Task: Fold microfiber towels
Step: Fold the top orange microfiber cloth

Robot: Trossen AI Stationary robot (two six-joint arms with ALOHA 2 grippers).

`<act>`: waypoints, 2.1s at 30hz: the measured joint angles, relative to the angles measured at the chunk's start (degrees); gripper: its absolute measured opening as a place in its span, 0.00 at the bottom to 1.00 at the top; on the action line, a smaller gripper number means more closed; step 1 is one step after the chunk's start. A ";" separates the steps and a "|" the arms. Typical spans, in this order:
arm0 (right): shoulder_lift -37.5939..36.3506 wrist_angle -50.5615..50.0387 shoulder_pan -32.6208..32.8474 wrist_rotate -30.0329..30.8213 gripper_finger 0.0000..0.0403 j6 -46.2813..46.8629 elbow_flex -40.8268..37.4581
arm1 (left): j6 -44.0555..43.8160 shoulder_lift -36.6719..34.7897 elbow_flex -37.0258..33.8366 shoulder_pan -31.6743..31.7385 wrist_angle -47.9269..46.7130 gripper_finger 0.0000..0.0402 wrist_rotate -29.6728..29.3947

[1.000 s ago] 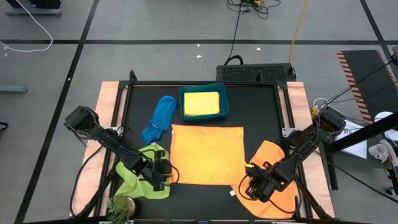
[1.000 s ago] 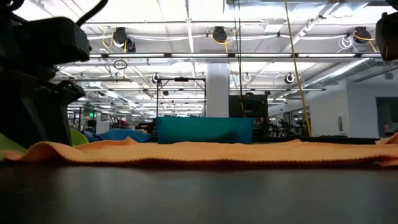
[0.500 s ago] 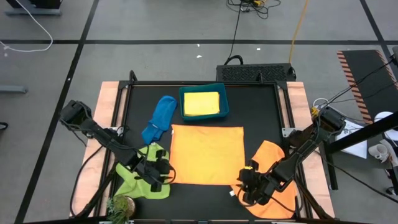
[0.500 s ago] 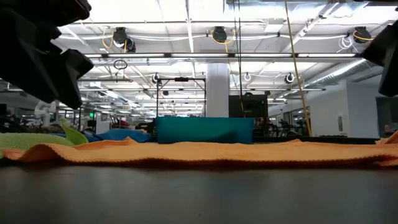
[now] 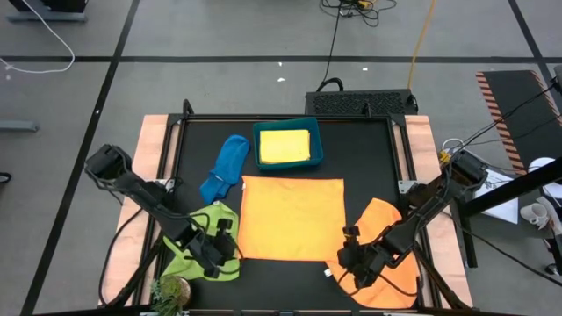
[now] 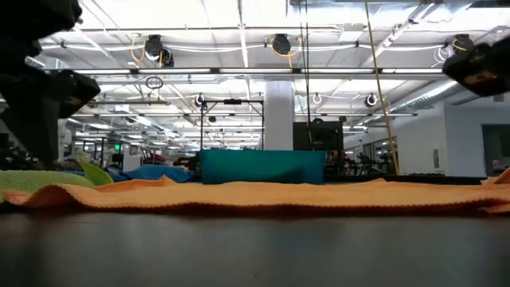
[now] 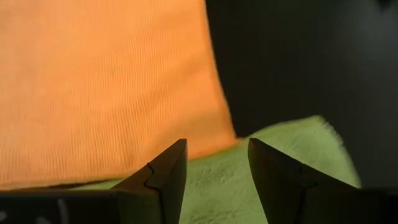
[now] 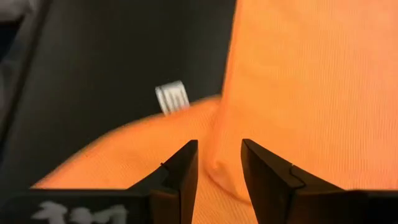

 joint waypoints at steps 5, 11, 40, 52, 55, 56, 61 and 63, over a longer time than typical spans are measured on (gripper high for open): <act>0.00 0.01 -1.13 -5.15 0.28 2.02 -2.35 | 3.14 2.45 -0.01 -0.91 -0.48 0.43 -0.20; 0.00 0.13 -1.37 -5.52 0.28 1.85 -3.21 | 6.52 2.95 0.00 -1.06 0.15 0.43 -1.05; 0.00 9.93 -2.96 -5.34 0.28 0.35 -7.95 | 20.10 7.68 0.18 -1.02 4.36 0.43 -2.53; -0.04 14.94 -2.94 -5.33 0.19 2.77 -11.89 | 20.04 8.55 0.14 -0.99 5.81 0.43 -3.54; -0.04 15.32 -2.94 -5.57 0.12 2.70 -11.89 | 20.06 8.55 0.13 -1.02 5.78 0.39 -3.48; -0.04 15.38 -2.94 -5.99 0.10 2.68 -11.89 | 20.07 8.55 0.12 -1.06 5.68 0.36 -3.50; -0.04 15.45 -2.94 -6.88 0.02 3.54 -11.89 | 20.30 8.41 0.08 -1.11 5.35 0.21 -2.23; -0.04 15.56 -2.94 -6.97 0.01 3.51 -11.89 | 20.31 7.74 0.02 -1.13 4.79 0.15 -2.12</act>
